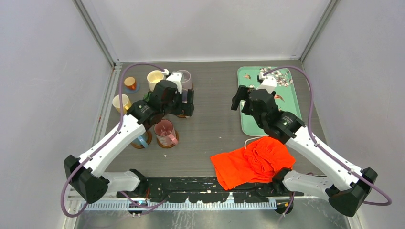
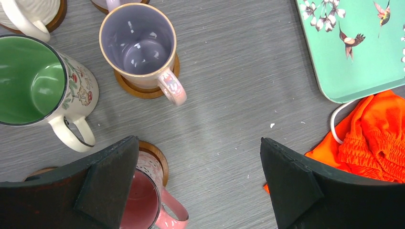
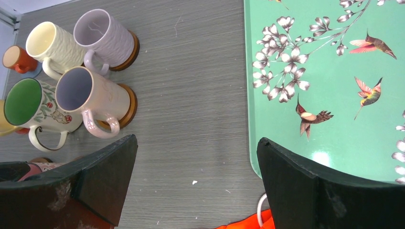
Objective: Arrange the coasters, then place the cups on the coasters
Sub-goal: Reset both arms
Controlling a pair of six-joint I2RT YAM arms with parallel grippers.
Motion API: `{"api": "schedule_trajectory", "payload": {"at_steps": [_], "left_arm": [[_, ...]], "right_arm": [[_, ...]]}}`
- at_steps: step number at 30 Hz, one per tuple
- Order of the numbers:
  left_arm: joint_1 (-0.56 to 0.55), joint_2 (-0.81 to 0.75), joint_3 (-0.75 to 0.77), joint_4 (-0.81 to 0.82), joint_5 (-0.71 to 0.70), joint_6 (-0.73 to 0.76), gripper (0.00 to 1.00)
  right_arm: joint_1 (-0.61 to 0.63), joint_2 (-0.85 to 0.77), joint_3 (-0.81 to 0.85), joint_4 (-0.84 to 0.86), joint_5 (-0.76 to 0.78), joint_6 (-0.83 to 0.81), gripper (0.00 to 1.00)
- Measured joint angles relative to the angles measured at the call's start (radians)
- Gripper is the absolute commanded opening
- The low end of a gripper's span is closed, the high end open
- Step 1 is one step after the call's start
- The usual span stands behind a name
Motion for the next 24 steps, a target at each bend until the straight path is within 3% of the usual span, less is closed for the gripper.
{"api": "schedule_trajectory", "payload": {"at_steps": [24], "left_arm": [[0.000, -0.029, -0.014, 0.000, -0.007, 0.026, 1.00]], "right_arm": [[0.000, 0.013, -0.001, 0.007, -0.010, 0.017, 1.00]]}}
